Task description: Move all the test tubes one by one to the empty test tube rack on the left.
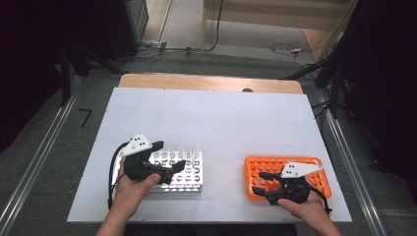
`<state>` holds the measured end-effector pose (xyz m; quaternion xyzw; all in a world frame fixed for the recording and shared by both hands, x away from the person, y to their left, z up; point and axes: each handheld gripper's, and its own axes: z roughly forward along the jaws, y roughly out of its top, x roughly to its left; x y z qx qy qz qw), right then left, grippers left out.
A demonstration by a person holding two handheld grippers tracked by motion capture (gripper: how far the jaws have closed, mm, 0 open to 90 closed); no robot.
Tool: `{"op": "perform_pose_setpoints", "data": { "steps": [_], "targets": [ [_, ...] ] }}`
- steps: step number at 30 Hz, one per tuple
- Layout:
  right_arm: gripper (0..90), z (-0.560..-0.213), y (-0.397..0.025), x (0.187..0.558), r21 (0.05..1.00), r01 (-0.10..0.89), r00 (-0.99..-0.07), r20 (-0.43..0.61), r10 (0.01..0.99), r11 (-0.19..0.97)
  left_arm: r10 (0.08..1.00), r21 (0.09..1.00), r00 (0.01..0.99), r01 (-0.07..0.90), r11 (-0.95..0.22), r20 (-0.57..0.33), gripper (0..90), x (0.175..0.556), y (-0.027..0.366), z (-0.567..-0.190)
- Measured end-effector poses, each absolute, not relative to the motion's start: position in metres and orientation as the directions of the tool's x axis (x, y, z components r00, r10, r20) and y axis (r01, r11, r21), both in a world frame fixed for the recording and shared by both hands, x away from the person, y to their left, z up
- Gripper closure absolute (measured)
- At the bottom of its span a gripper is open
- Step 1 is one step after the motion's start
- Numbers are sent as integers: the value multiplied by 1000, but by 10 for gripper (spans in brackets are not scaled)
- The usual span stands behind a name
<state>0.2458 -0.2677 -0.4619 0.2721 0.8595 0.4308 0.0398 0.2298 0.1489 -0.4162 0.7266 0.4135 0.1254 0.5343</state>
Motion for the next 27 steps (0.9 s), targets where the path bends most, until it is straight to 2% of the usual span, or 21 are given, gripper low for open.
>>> {"op": "perform_pose_setpoints", "data": {
  "steps": [13, 17, 27],
  "targets": [
    [698, -470, -262, 241, 758, 387, -872, 116, 476, 524, 729, 876, 634, 473, -100, -259, 0, 230, 147, -418],
    [734, -469, -261, 242, 752, 395, -866, 114, 487, 527, 731, 877, 631, 472, -95, -261, 0, 230, 145, -418],
    [737, -454, -260, 241, 761, 411, -853, 126, 507, 502, 726, 878, 644, 463, -120, -240, 0, 227, 137, -417]
  ]
}}
